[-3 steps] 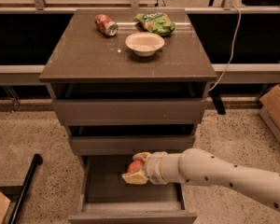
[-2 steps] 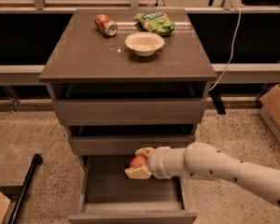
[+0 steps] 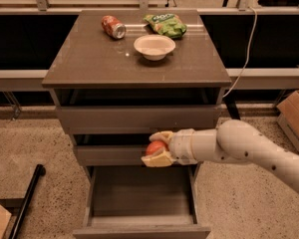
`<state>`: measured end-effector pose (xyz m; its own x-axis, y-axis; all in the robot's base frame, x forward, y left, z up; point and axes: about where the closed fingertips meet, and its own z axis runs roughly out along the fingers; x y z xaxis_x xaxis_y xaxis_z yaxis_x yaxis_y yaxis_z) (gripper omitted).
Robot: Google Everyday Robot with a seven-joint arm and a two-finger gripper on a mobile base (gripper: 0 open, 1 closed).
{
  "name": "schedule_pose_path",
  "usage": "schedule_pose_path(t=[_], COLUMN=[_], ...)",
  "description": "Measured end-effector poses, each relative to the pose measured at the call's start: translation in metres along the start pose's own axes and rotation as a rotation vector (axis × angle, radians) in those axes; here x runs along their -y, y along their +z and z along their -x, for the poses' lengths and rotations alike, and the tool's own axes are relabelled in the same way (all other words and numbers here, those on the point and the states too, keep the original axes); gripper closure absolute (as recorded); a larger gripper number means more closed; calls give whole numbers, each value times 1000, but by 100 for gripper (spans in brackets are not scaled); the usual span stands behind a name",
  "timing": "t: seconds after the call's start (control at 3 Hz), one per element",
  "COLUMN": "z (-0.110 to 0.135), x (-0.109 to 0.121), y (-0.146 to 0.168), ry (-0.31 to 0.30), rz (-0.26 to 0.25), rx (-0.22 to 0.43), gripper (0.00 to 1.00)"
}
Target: Pick apple from bottom drawer and place on counter
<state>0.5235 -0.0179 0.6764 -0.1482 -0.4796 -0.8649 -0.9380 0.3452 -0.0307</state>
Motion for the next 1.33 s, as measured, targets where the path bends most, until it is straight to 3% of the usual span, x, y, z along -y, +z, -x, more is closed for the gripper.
schedule_pose_path(t=[0.33, 0.67, 1.0, 1.33], z=[70, 156, 173, 173], x=[14, 36, 43, 43], y=[-43, -84, -94, -94], ry=[-117, -229, -247, -247], rz=[-27, -100, -123, -124], rx=[24, 36, 51, 51], gripper=[100, 100, 100, 100])
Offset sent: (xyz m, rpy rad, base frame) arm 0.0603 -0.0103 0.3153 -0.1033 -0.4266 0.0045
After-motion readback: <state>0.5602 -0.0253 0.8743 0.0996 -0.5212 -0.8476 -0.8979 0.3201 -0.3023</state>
